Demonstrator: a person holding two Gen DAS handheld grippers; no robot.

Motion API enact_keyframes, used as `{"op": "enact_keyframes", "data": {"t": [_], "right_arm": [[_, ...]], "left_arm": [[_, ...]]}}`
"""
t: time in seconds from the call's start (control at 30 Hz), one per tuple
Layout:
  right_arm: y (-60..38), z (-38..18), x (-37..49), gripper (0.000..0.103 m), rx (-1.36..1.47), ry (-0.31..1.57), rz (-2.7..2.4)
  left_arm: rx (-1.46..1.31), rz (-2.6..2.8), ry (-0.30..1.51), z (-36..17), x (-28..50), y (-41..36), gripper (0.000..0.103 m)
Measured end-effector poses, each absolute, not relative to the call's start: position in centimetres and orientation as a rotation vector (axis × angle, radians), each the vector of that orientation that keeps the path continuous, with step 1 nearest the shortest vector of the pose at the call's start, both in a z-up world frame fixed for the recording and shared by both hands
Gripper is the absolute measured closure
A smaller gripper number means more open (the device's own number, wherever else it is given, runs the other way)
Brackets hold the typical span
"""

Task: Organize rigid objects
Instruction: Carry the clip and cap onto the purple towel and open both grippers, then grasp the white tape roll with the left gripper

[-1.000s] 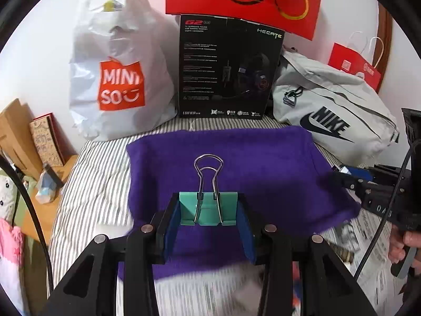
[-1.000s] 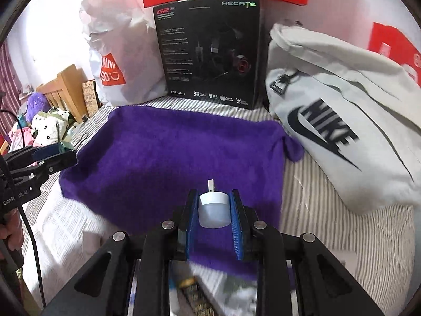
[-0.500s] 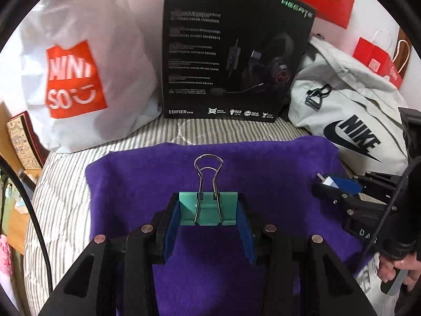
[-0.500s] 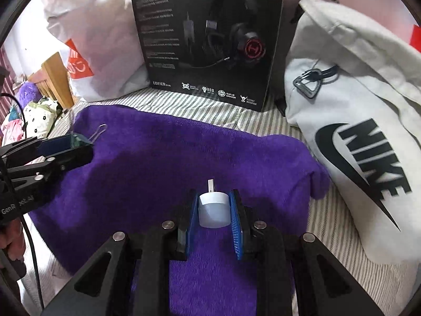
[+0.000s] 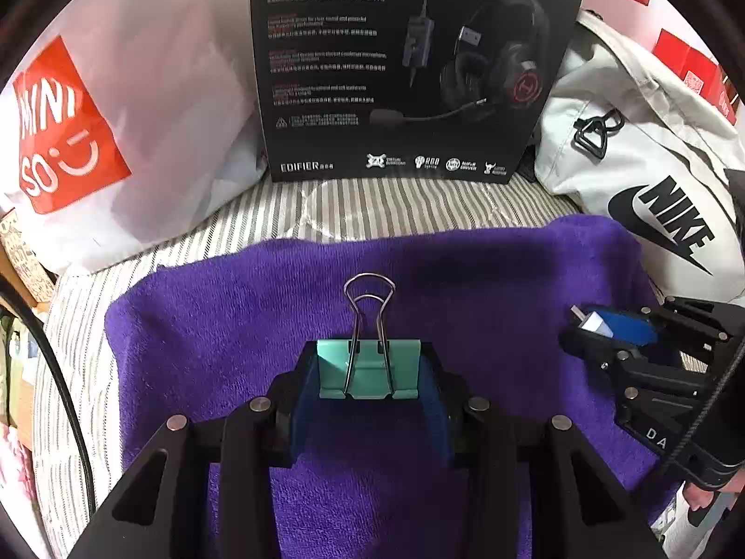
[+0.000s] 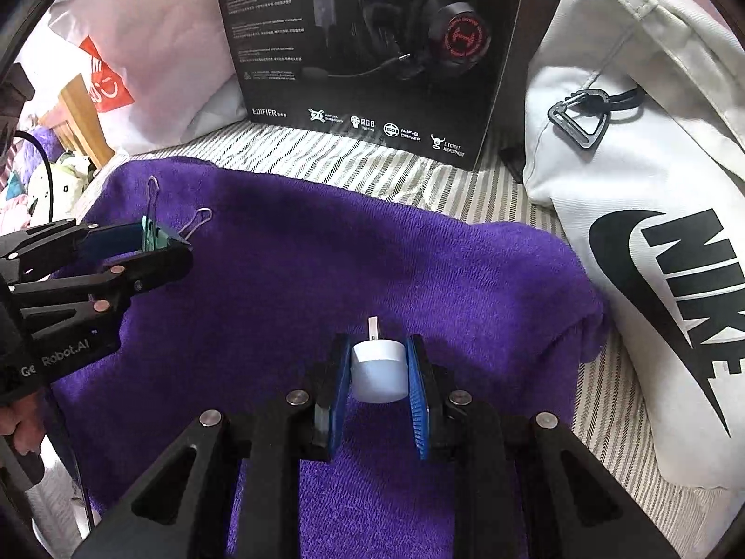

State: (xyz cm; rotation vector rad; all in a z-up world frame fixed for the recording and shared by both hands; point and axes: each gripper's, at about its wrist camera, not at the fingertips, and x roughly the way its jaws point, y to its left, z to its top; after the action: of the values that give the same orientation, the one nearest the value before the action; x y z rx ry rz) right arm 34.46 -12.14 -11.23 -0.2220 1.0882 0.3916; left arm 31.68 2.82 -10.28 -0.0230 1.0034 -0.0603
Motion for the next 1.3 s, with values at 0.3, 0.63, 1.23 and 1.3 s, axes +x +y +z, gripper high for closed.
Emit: {"op": "enact_keyframes", "data": {"t": [0.3,0.63,1.23,1.3], "right_arm": [[-12.6,-11.2,34.8,0.056,-0.246,1.132,0.398],[-15.3,-9.0,30.4,0.048,-0.197,1.135,0.383],[-21.4,-4.0,13.5,0.041,-0.014,1.057,0.339],[-21.8,-4.2,11.9,0.041,0.004,1.059,0.334]], "left_arm": [[0.051,-0.058,1.066,-11.1,32.0,1.7,0.058],[0.018,-0.015,1.099,-11.1,28.8,2.5,0.032],[-0.049,-0.053,1.011,-6.9,13.9,1.5,0.028],[-0.078,-0.05,1.023,-7.7,13.4,1.5,0.028]]}}
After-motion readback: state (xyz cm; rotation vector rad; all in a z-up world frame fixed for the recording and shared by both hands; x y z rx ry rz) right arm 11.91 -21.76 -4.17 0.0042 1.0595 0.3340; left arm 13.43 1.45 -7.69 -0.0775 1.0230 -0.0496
